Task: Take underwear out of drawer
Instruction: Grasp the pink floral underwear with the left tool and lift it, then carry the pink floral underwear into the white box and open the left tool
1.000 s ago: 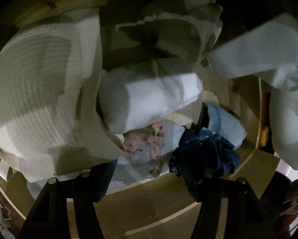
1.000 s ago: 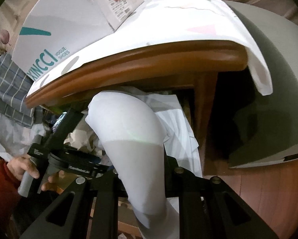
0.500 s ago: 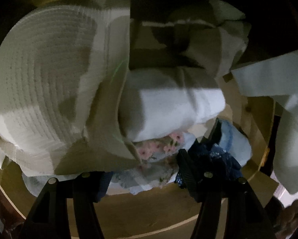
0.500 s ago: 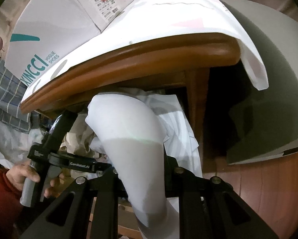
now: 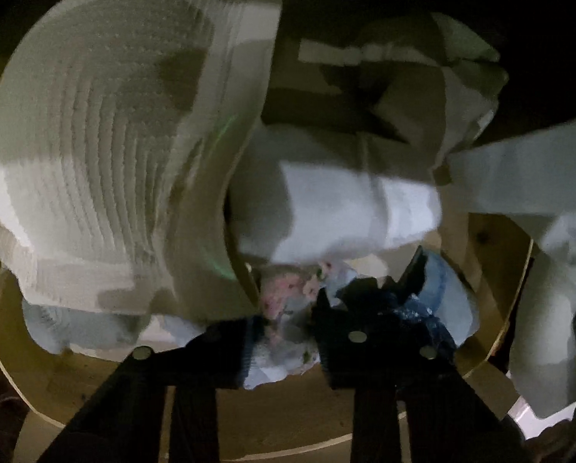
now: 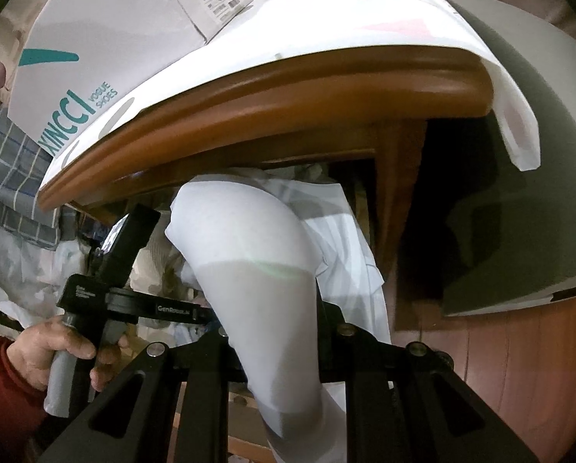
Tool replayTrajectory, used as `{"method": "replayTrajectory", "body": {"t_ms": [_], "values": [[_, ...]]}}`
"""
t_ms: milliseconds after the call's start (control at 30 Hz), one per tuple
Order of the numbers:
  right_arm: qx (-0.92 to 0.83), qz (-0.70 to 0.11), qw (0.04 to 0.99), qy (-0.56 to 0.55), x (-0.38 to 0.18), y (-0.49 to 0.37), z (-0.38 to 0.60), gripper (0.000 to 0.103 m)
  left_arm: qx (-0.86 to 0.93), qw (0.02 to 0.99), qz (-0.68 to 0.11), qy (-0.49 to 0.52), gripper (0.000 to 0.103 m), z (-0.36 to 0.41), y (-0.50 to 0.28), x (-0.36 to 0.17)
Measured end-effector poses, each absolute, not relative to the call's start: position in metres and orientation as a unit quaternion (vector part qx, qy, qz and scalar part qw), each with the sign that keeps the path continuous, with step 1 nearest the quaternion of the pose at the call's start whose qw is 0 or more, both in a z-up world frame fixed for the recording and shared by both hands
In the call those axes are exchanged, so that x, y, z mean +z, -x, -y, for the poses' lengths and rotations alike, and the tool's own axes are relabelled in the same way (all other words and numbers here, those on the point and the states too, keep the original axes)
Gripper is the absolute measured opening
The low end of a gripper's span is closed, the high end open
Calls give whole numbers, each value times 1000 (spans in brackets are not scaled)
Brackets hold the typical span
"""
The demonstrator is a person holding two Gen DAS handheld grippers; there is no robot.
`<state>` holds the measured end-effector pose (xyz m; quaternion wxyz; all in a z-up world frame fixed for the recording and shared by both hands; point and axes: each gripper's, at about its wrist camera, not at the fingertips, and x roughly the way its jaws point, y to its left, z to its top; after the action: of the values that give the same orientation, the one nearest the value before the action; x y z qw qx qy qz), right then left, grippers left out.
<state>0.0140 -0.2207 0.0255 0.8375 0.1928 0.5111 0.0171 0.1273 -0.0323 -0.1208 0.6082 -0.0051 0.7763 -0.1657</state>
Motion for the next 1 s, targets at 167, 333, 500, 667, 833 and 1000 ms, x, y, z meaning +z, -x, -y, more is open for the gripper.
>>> {"method": "replayTrajectory", "body": {"t_ms": [167,333,500,667,833,1000], "values": [[18,-510,838,-192,26,-16,224,16,-179,625,-760,13,23,23,-106,-106],[17,-511,838,-191,25,-15,225,16,-194,662,-724,-4,23,12,-94,-67],[19,-510,838,-191,27,-17,222,16,-216,694,-687,-14,23,0,-85,-27],[17,-512,838,-187,26,-16,223,16,-234,725,-646,-44,23,-12,-59,14],[15,-514,838,-183,26,-17,221,16,-252,756,-601,-62,23,-8,-41,79],[15,-515,838,-179,24,-19,218,16,-267,794,-544,-54,23,-31,-33,151]]}}
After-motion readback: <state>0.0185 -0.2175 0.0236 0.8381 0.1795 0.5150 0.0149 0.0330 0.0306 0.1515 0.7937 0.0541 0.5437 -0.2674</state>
